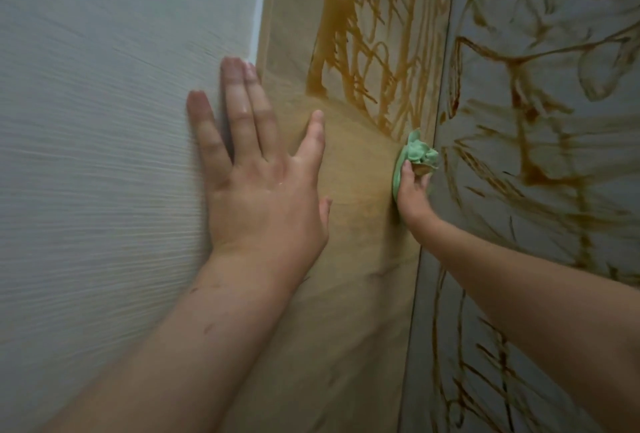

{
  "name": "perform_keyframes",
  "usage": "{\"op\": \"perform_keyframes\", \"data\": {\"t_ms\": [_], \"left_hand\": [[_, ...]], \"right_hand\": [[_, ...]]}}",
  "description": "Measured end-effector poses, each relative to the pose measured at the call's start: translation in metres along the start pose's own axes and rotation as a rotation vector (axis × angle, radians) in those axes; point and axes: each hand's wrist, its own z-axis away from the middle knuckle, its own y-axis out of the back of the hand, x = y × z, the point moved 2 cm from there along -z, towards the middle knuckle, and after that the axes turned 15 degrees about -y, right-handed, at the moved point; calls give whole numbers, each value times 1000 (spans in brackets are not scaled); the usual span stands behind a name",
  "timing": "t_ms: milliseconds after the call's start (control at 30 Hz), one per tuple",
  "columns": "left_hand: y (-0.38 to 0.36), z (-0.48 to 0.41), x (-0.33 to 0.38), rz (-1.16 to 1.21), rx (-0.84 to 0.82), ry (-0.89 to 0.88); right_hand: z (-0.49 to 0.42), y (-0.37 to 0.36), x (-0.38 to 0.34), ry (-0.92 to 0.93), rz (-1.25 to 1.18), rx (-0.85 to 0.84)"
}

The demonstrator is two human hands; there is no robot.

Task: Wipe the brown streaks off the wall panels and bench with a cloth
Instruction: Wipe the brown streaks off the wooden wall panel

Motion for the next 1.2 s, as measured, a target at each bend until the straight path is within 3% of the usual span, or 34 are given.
{"op": "perform_keyframes", "data": {"t_ms": [267, 533, 600, 767, 833, 1000, 1200], "left_hand": [[-7, 0, 0, 85, 58, -5], [-4, -2, -1, 117, 53, 3], [-1, -2, -1, 120, 56, 5], [0, -2, -1, 118, 45, 10], [-1, -1, -1, 125, 49, 8], [-4, -1, -1, 120, 69, -1], [-10, -1, -2, 137, 84, -4]], "right_hand": [[-66, 22, -4, -164, -131, 70], [-19, 3, 41, -381, -243, 66], [14, -5, 36, -308, -190, 49], [73, -26, 1, 250, -75, -33], [61, -24, -22, 303, -90, -6], [-20, 4, -58, 161, -133, 74], [-79, 29, -63, -166, -111, 104]]}}
